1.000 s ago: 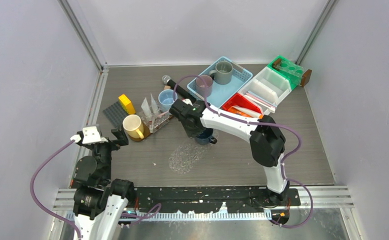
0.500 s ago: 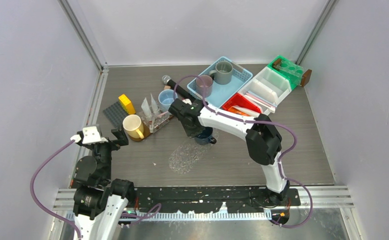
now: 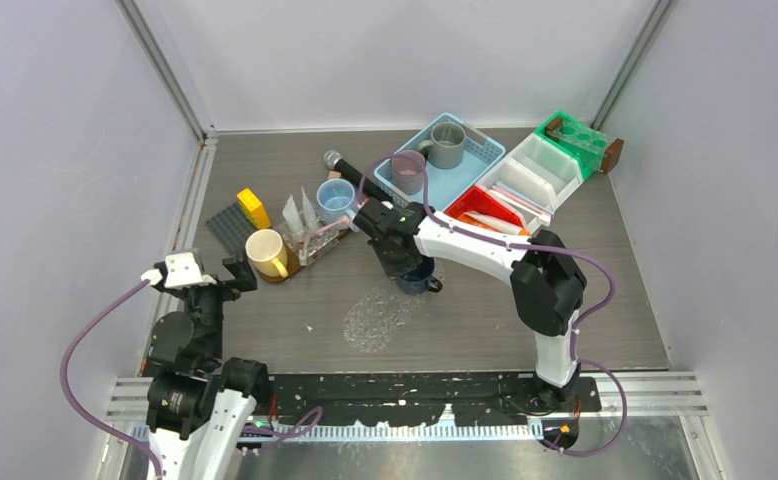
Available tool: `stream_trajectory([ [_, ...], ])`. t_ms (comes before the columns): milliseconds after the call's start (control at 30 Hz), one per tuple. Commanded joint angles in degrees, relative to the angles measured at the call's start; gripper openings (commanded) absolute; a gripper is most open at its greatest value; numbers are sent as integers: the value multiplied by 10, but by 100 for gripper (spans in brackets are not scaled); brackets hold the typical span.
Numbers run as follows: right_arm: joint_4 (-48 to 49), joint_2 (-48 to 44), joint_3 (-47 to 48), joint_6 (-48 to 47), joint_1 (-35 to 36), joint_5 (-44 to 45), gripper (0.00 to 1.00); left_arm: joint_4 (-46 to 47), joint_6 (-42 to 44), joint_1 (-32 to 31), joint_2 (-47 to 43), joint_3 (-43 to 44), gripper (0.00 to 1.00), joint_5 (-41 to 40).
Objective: Prepare toiletry sets of a toothbrush and toothpaste on the tray
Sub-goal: Adjust the cup on the tray.
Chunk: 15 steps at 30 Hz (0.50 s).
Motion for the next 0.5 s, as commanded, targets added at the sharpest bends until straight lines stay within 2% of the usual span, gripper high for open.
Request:
stream_trajectory([
  [0, -68, 10, -54, -24, -6, -18, 1, 14, 1, -3, 5, 0, 98, -3],
  [233, -75, -16, -64, -29, -17, -5, 1, 13, 1, -2, 7, 0, 97, -3],
  [467, -93, -60, -32, -38, -36, 20, 1, 13, 1, -2, 9, 1, 97, -2],
])
